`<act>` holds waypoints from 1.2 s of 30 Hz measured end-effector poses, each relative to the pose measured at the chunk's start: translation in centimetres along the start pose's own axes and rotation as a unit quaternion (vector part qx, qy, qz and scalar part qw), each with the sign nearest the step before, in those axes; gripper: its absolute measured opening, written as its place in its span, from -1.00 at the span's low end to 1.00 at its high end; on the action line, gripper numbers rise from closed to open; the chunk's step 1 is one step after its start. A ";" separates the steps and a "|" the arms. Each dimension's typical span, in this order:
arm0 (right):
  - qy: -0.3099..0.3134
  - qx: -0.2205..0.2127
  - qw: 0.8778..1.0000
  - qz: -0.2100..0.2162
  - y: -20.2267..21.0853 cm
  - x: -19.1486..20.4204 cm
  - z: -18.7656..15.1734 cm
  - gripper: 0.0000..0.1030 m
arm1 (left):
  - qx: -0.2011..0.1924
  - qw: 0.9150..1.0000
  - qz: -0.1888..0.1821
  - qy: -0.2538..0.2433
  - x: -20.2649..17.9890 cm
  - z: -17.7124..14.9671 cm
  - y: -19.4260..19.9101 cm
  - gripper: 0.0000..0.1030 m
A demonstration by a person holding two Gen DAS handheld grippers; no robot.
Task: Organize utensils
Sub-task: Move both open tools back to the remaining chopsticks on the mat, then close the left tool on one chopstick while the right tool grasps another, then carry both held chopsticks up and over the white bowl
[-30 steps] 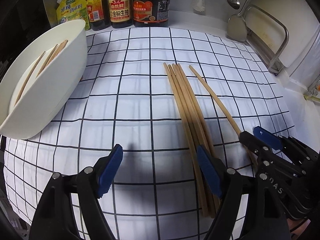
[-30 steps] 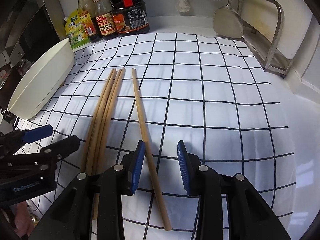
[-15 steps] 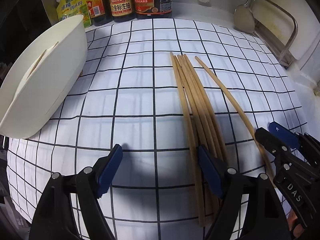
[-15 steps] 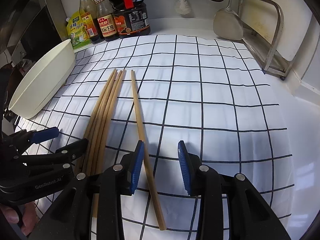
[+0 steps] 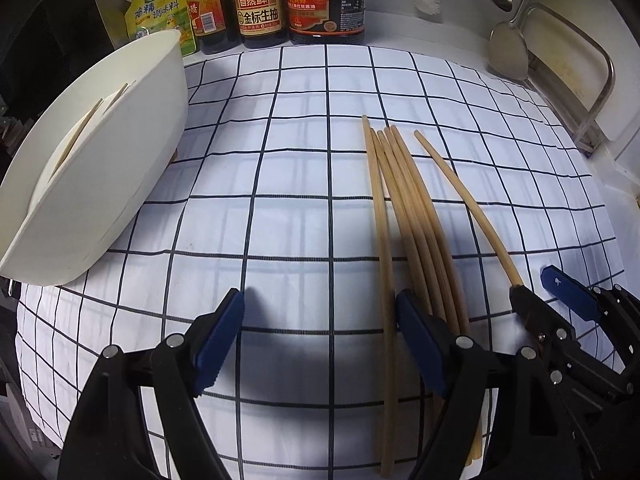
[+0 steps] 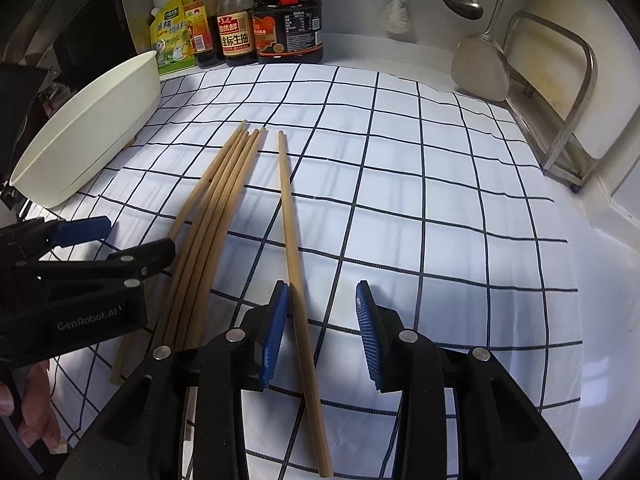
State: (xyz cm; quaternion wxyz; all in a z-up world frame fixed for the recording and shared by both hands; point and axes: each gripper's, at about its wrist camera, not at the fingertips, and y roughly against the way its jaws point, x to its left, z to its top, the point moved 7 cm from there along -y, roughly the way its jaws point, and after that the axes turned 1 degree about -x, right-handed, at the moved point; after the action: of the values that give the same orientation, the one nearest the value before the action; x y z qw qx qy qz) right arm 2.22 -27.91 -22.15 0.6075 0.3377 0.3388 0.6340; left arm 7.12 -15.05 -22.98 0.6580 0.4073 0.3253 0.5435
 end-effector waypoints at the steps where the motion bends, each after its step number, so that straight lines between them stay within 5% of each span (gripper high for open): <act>1: 0.004 -0.001 1.000 0.000 -0.1 0.1 0.1 -0.34 | 0.000 1.000 0.001 -0.001 0.0 0.1 0.0 0.49; 4: 0.011 -0.002 1.000 0.000 -0.2 0.4 0.2 -0.34 | -0.001 1.000 0.001 -0.005 -0.2 0.4 -0.1 0.46; 7: 0.015 -0.001 1.000 0.003 -0.2 0.7 0.4 -0.42 | -0.005 1.000 -0.009 -0.007 -0.6 0.7 0.0 0.19; 11: 0.025 -0.001 1.000 0.008 -0.2 1.4 0.3 -0.86 | -0.012 1.000 -0.018 -0.021 -1.5 0.5 0.5 -0.39; 14: 0.024 0.001 1.000 0.011 -0.2 1.5 0.4 -0.88 | -0.008 0.999 -0.032 -0.031 -2.0 0.4 0.6 -0.86; 26: -0.047 -0.009 0.998 0.040 2.3 1.6 1.8 -0.88 | -0.019 0.996 -0.075 -0.035 -0.3 1.4 3.6 -0.86; 36: -0.062 -0.042 0.995 0.058 6.1 6.1 6.0 -0.88 | -0.072 0.995 -0.066 -0.031 5.9 4.5 9.0 -0.86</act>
State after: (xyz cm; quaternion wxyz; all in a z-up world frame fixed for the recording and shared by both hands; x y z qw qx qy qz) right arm 3.77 -21.87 -13.71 0.6032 0.3696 0.2531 0.6599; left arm 8.16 -9.38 -12.88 0.7298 0.3531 0.2909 0.5080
